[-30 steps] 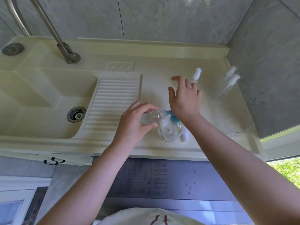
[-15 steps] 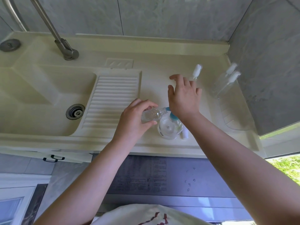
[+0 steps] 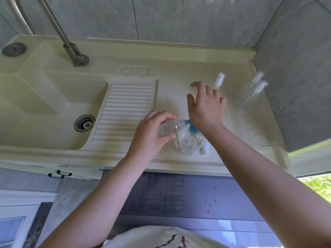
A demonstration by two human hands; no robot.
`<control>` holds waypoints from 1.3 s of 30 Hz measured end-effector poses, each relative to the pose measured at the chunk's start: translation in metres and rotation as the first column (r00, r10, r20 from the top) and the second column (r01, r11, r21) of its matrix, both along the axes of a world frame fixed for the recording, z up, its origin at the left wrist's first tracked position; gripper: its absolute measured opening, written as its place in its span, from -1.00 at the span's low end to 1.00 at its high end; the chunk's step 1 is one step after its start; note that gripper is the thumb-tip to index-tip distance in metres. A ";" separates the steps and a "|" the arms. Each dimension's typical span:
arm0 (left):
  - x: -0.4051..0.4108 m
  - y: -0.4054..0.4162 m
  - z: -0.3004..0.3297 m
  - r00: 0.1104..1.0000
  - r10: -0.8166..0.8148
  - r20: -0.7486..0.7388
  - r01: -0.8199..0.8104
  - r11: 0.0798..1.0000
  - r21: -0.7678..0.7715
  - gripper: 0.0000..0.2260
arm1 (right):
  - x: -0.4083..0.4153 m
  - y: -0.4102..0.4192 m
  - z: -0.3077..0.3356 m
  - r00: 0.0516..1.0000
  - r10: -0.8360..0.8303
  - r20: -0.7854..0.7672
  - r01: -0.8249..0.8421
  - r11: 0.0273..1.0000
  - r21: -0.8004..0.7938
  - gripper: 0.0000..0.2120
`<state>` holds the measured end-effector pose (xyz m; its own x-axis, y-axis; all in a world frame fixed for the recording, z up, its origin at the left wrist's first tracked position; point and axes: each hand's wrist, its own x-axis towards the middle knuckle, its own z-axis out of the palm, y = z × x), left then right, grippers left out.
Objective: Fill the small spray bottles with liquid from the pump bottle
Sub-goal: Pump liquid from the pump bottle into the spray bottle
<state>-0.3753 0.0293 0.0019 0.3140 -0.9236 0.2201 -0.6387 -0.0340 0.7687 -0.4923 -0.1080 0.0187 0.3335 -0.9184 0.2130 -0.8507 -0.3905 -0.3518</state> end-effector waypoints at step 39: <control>-0.001 -0.003 0.000 1.000 0.001 -0.001 -0.001 1.000 -0.007 -0.57 | 0.000 -0.001 0.002 0.999 0.033 -0.019 -0.033 0.999 0.027 -0.69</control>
<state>-0.3765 0.0265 0.0018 0.3153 -0.9216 0.2265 -0.6380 -0.0291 0.7695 -0.4921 -0.1089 0.0211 0.3673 -0.9121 0.1823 -0.8442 -0.4092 -0.3462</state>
